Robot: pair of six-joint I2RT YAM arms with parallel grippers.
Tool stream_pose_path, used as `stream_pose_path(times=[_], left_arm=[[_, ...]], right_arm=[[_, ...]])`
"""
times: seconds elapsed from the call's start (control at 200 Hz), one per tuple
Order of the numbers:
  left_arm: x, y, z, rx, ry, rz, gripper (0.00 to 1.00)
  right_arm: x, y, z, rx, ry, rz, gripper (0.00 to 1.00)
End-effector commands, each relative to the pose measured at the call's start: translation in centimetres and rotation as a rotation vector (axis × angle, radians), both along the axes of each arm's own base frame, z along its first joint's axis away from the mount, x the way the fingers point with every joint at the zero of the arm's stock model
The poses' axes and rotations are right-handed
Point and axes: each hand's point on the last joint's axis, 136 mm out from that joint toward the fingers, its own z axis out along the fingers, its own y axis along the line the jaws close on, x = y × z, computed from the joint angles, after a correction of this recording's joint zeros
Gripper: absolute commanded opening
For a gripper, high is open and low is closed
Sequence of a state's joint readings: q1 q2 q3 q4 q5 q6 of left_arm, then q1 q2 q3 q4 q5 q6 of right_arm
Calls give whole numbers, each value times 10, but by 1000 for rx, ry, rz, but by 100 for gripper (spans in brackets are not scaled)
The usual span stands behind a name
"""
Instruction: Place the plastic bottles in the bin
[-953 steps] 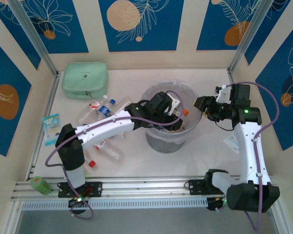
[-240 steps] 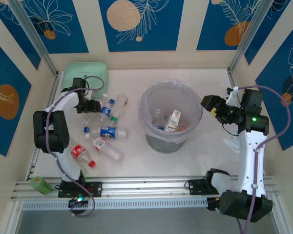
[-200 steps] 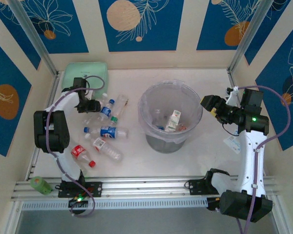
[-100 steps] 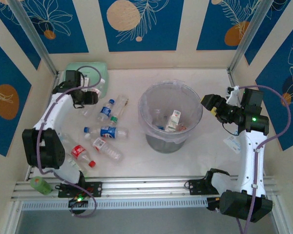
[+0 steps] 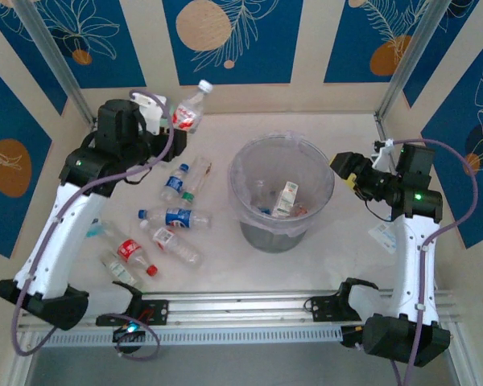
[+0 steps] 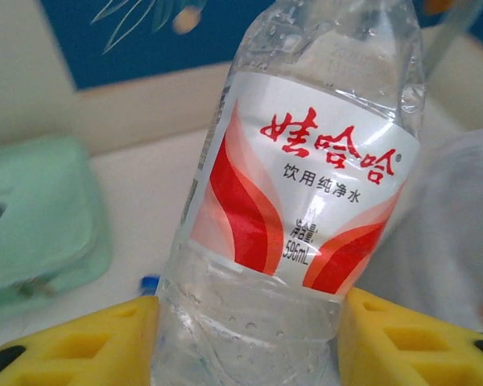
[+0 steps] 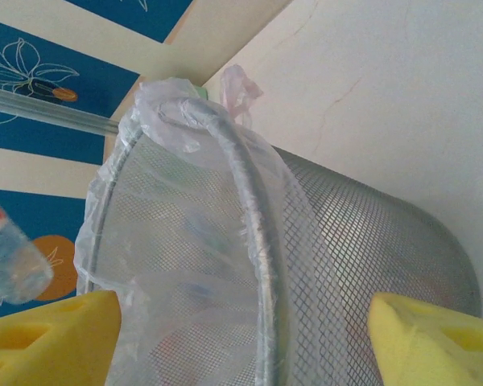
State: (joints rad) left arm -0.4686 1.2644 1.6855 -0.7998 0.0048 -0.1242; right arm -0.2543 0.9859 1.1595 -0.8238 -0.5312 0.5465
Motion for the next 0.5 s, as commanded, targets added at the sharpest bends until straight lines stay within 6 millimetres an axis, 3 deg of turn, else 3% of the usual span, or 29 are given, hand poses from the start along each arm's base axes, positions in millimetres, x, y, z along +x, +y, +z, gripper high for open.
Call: stream_pose_path(times=[0.0,0.115,0.2,0.35,0.495], left_arm=[[-21,-33,25,-61,-37,-107,51],[-38,-73,45,-90,-81,-227,47],[-47,-110,46,-94,-78,-331,46],[-56,-176,31,-82,-30,-486,46],[-55,-221,9,-53,39,-559,44]], right_arm=[[-1,6,-9,28,44,21,77],[-3,12,-16,16,81,50,67],[-5,15,-21,4,99,63,60],[-6,20,-25,3,111,77,40],[-6,21,-26,-5,121,82,26]])
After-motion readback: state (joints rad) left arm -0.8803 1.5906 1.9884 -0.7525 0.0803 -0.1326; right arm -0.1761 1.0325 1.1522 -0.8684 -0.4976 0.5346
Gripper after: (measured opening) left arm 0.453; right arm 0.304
